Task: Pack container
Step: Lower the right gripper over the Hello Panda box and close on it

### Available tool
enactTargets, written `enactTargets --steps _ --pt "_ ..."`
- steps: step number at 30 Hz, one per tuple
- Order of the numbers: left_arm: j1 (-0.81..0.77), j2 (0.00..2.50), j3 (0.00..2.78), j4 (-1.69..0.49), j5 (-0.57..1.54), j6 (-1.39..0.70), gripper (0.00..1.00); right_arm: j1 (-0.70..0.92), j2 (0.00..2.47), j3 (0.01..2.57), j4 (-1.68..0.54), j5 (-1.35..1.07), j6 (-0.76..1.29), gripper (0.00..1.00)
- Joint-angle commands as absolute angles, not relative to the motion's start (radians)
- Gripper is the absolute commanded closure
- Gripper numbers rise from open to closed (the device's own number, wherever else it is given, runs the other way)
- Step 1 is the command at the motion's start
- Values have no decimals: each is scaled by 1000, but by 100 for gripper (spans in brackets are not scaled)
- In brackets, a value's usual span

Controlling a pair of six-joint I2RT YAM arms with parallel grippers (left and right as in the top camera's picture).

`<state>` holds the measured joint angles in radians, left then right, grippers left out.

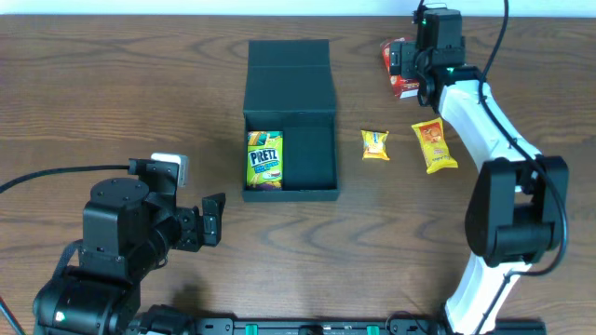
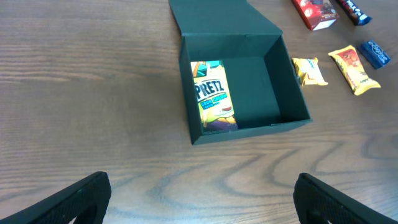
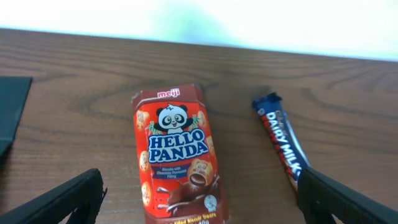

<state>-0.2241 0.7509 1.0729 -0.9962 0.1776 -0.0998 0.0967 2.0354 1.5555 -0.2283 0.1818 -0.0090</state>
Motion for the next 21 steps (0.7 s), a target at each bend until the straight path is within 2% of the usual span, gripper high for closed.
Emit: enactTargets --steps 1,10,21 --pt "-223 751 1076 -999 181 -93 5 76 2084 1578 -215 112 -25 1" --pt "-223 751 1076 -999 181 -93 5 68 2244 1726 -232 47 -50 1" --pt "-223 751 1076 -999 181 -93 5 65 2420 1932 -355 44 -54 1"
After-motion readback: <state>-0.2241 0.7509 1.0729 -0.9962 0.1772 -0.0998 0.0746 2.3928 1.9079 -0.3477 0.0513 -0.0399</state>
